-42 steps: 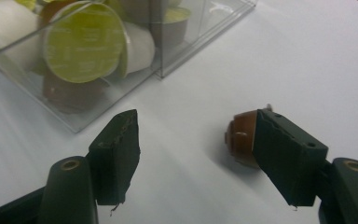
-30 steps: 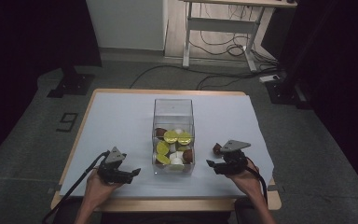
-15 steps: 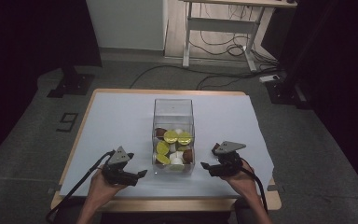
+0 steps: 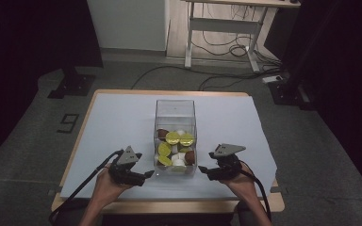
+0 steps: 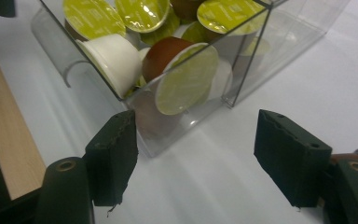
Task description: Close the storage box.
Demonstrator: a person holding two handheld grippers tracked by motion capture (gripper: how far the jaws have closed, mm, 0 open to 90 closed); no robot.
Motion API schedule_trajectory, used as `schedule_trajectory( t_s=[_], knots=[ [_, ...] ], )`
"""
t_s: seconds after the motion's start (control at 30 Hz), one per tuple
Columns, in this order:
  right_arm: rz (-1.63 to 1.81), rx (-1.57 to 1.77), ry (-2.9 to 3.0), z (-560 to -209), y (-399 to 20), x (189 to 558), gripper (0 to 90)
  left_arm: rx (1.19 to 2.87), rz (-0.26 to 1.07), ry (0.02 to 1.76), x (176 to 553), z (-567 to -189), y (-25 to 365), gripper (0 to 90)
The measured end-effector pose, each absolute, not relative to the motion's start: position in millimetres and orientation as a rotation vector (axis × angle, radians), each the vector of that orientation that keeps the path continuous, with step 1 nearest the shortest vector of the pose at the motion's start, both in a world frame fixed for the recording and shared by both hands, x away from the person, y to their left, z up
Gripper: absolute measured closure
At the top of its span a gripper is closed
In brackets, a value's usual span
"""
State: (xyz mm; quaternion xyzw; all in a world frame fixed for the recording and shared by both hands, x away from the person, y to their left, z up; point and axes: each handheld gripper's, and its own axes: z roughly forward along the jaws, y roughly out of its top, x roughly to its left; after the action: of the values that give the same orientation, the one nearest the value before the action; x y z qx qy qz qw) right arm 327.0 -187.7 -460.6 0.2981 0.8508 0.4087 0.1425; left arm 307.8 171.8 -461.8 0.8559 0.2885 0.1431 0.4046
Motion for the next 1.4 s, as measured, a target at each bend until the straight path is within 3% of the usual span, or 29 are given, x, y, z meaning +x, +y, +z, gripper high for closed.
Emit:
schedule_trajectory(
  t_s=[0.7,1.17,1.4],
  knots=[
    [1.192,0.830,2.485,-462.4,-178.0,326.3,33.3,2.161,0.302,0.711,317.4,-466.6,162.9,35.6],
    [1.194,0.848,2.485,-462.9,-175.7,331.3,39.2,2.124,0.263,0.702,324.7,-464.3,160.6,49.3],
    [1.186,0.863,2.474,-462.5,-172.5,335.0,46.8,2.124,0.282,0.702,328.9,-463.4,158.3,56.8]
  ],
)
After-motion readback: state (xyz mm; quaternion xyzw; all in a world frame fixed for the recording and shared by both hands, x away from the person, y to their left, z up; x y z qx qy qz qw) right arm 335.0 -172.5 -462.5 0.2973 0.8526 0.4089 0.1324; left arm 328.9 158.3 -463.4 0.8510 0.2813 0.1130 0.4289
